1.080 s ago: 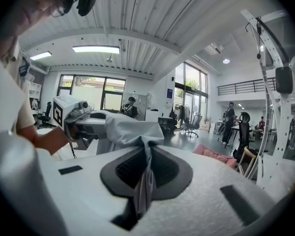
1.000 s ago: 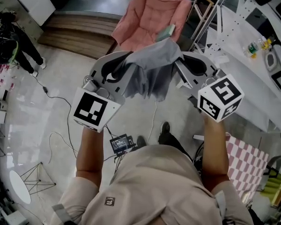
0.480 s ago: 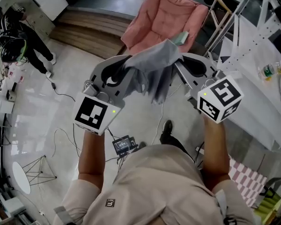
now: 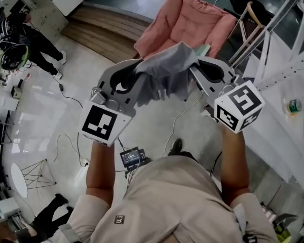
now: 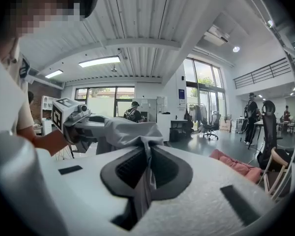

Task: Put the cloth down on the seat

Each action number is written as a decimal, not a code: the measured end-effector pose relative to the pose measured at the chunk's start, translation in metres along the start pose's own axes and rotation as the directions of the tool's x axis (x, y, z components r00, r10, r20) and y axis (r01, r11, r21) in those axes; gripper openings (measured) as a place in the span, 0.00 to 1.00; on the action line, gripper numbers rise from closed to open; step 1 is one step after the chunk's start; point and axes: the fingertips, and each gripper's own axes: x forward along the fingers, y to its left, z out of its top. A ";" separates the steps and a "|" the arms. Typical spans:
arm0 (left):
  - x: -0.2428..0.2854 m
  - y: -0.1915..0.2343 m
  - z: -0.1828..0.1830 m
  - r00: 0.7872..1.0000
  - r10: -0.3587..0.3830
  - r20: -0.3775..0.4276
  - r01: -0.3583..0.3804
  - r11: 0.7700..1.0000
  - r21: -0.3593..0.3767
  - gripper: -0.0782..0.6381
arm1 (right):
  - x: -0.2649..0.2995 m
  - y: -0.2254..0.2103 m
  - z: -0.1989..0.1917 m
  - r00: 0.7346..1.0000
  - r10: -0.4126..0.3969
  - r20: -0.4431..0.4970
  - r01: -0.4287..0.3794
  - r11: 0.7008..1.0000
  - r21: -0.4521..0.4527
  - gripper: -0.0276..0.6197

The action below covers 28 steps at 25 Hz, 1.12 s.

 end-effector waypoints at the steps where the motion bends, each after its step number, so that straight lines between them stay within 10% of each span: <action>1: -0.001 0.000 -0.001 1.000 0.005 -0.003 -0.005 1.000 0.002 0.17 | 0.001 0.000 0.000 1.000 0.006 0.003 -0.006 1.000 0.001 0.06; 28: 0.141 0.070 -0.032 0.998 -0.063 -0.004 0.063 0.997 0.034 0.17 | 0.065 -0.136 -0.018 0.997 -0.083 -0.009 0.083 0.996 0.023 0.05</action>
